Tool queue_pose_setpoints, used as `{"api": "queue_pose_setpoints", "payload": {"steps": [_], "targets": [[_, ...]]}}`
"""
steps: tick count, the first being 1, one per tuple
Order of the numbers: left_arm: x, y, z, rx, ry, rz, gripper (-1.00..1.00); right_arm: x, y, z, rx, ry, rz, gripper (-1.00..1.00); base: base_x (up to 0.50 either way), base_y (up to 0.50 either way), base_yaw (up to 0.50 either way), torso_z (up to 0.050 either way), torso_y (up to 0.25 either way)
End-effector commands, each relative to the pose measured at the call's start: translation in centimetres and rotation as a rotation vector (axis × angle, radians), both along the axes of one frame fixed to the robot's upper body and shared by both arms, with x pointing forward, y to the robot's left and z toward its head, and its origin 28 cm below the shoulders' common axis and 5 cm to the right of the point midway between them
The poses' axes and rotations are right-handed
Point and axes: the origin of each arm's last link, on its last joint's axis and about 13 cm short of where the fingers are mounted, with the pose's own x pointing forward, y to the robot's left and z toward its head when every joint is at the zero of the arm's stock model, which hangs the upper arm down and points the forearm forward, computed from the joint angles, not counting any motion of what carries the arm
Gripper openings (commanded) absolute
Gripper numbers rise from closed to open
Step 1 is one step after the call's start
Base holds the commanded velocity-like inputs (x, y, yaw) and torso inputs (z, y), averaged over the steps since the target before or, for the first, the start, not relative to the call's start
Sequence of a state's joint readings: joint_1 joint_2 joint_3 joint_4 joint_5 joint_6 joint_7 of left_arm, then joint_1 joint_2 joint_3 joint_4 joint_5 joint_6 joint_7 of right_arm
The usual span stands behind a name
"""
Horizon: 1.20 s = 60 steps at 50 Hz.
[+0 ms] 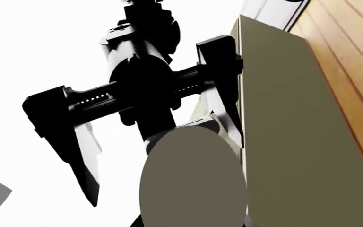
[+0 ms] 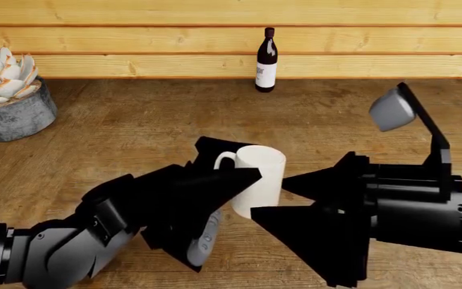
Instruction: A wet mug is on the counter and needs to be dried. Pick it up and place it upside down in the open cabinet.
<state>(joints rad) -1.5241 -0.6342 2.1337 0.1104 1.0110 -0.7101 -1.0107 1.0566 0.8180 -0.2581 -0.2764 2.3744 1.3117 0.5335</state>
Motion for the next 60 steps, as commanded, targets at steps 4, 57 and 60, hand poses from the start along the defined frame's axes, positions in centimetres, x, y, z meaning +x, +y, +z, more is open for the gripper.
{"api": "queue_pose_setpoints", "payload": {"steps": [4,57,60], "targets": [[-0.3,-0.2,0.4,-0.027,0.004,-0.032,-1.0,0.3,0.2,-0.4,-0.001,0.009,0.007,1.0,0.0,0.0,0.0,0.0,0.0],[-0.7,-0.9,-0.6,-0.017,0.027,-0.068,-1.0,0.7,0.8,-1.0,-0.021,0.02,0.025,-1.0,0.0,0.0,0.0,0.0,0.0],[-0.7,-0.9,-0.6,-0.017,0.026,-0.068,-1.0,0.6,0.8,-1.0,-0.027,0.014,0.025,-1.0,0.0,0.0,0.0,0.0,0.0]]}}
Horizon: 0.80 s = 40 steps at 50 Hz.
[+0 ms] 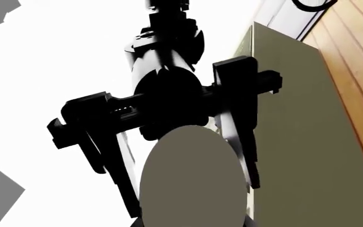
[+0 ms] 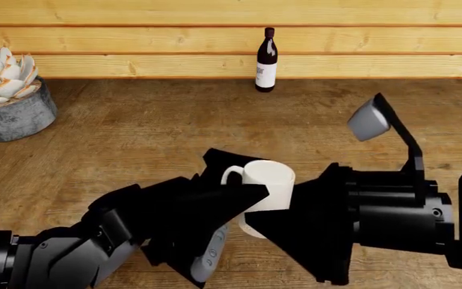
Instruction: A wet mug is on the counter and needs to be dried. Pick it up and place it upside down in the open cabinet.
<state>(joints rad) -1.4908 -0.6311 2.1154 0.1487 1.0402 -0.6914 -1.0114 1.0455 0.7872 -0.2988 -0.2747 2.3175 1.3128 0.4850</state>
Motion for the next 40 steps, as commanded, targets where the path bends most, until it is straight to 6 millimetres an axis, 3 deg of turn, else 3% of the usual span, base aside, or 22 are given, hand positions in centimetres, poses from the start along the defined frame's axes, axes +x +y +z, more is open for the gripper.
{"api": "queue_pose_setpoints", "payload": {"steps": [1,10,11,40], "targets": [[0.1,0.0,0.1,-0.008,-0.002,-0.007,-1.0,-0.1,0.0,-0.1,-0.016,-0.013,-0.011,-1.0,0.0,0.0,0.0,0.0,0.0],[0.0,0.0,0.1,-0.007,0.004,-0.014,-1.0,-0.1,0.1,-0.2,-0.022,-0.019,-0.012,-1.0,0.0,0.0,0.0,0.0,0.0],[-0.1,0.0,0.1,-0.01,0.007,-0.02,1.0,-0.1,0.1,-0.2,-0.022,-0.02,-0.013,-1.0,0.0,0.0,0.0,0.0,0.0],[-0.1,0.9,2.1,-0.055,-0.013,-0.011,1.0,-0.6,-0.6,0.3,-0.015,-0.041,-0.044,-1.0,0.0,0.0,0.0,0.0,0.0]]}}
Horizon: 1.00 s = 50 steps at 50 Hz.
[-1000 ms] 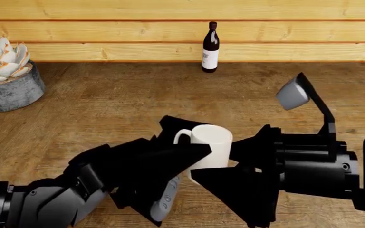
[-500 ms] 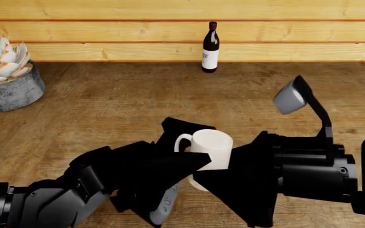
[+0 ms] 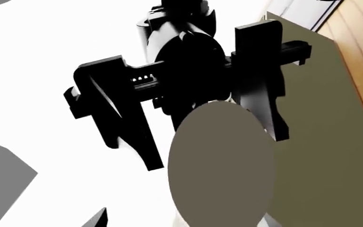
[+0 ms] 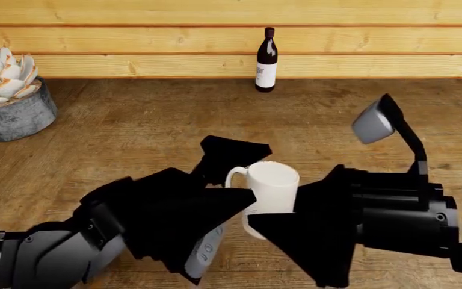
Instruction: A wet mug is on the counter and needs to be dried. Pick it up and place it upside down in the open cabinet.
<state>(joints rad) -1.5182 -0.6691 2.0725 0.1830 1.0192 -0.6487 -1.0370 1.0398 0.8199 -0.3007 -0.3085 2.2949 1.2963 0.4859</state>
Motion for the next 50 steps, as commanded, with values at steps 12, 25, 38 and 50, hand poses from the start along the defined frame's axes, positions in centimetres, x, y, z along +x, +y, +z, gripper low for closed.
{"api": "queue_pose_setpoints", "payload": {"steps": [12,25,38,50], "targets": [[-1.1,1.8,2.1,-0.185,0.142,0.042,1.0,-0.7,-1.2,0.6,0.022,-0.031,-0.056,-1.0,0.0,0.0,0.0,0.0,0.001],[-3.0,2.6,4.0,-0.434,0.426,0.051,1.0,-1.1,-1.9,0.8,0.02,-0.043,-0.097,-1.0,0.0,0.0,0.0,0.0,0.0],[-4.4,2.2,6.4,-0.791,0.842,0.054,1.0,-1.1,-1.8,0.8,0.012,-0.055,-0.114,-1.0,0.0,0.0,0.0,0.0,0.0],[-5.6,1.6,7.1,-1.085,1.397,0.028,1.0,-2.6,-1.7,1.4,-0.011,-0.123,-0.142,-1.0,0.0,0.0,0.0,0.001,0.001]]}}
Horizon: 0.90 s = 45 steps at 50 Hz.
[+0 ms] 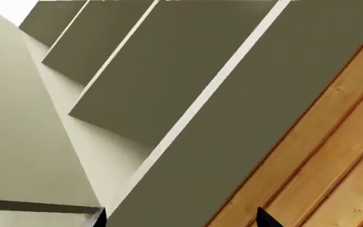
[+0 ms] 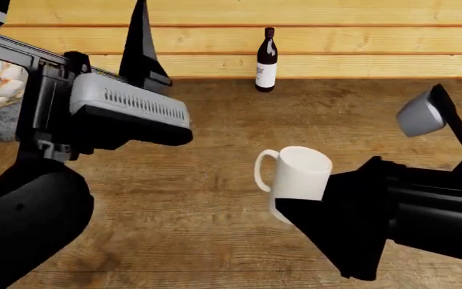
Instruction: A wet mug is on the counter and needs to be dried. Pick it up and place it upside down in the open cabinet.
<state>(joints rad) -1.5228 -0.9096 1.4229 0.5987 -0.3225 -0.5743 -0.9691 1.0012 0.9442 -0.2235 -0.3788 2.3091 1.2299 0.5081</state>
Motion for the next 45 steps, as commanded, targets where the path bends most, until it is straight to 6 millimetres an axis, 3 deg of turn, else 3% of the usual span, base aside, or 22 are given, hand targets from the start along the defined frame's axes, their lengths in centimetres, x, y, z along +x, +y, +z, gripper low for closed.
{"api": "queue_pose_setpoints", "payload": {"steps": [1,8,17,32,45], "targets": [[-1.7,-0.6,0.8,-0.316,0.465,-0.13,1.0,-1.1,0.1,0.6,-0.011,-0.059,-0.015,-1.0,0.0,0.0,0.0,0.0,0.0],[-2.4,-0.4,1.8,-0.453,0.763,-0.305,1.0,-1.7,0.0,1.1,-0.016,-0.087,-0.027,-1.0,0.0,0.0,0.0,0.0,0.0],[-2.8,-0.1,1.8,-0.518,0.982,-0.441,1.0,-3.2,0.2,2.1,-0.027,-0.144,-0.04,-1.0,0.0,0.0,0.0,0.0,0.0],[-2.1,0.1,1.3,-0.591,1.045,-0.411,1.0,-7.2,1.4,7.3,-0.053,-0.285,-0.037,-1.0,0.0,0.0,0.0,0.0,0.0],[-1.9,0.0,1.0,-0.617,1.074,-0.393,1.0,-8.0,2.2,12.0,-0.065,-0.356,-0.079,-1.0,0.0,0.0,0.0,0.0,0.001]]}}
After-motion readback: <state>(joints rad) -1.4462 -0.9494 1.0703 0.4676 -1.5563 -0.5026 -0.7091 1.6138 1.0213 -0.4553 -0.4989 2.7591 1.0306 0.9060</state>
